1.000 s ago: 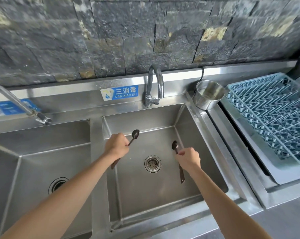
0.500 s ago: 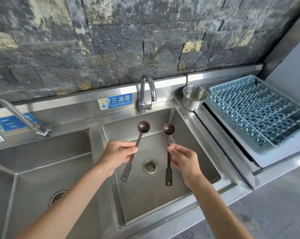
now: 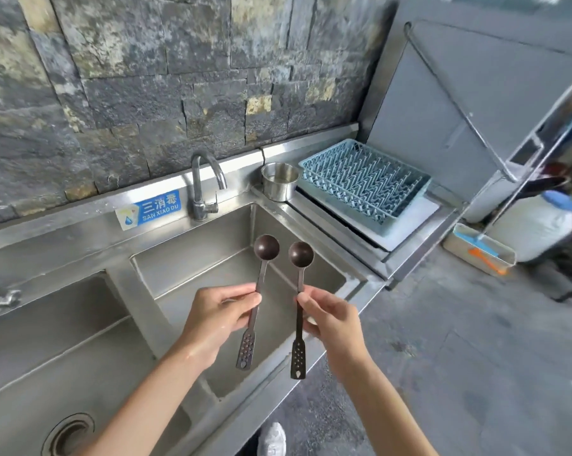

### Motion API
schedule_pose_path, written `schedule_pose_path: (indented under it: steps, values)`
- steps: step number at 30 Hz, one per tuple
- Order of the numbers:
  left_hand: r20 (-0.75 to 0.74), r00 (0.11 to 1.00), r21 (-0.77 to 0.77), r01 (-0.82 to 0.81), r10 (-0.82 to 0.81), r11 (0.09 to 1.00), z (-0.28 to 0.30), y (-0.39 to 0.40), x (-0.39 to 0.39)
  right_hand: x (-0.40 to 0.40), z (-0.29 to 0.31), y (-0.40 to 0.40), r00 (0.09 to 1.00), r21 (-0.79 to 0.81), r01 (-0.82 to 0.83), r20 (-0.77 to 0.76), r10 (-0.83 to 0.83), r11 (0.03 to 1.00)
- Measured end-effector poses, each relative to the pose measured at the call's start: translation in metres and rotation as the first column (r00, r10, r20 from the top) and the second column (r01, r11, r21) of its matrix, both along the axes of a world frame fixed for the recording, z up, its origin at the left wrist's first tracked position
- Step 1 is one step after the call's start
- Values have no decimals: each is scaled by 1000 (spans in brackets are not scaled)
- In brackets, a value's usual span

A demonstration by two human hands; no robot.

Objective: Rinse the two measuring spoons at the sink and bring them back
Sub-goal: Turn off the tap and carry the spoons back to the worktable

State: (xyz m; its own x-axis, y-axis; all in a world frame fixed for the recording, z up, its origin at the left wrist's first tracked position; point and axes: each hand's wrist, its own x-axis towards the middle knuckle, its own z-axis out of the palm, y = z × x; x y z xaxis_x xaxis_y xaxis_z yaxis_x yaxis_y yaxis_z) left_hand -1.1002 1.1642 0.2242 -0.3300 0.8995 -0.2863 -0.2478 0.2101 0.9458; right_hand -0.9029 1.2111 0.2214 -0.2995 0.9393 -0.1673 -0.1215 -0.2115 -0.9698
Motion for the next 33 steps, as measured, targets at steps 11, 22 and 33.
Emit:
schedule_pose_path:
  steps: [11,22,33]
  values:
    - [53,915,16,401,-401,916,11,-39,125,122,4,-115,869,-46,490,97,-485,870]
    - [-11,714,27,700,-700,714,12,-101,268,243,18,-244,659,-11,751,68,-749,660]
    - [80,436,27,898,-896,440,1,-246,435,375,10,-435,408,-17,913,41,-912,407]
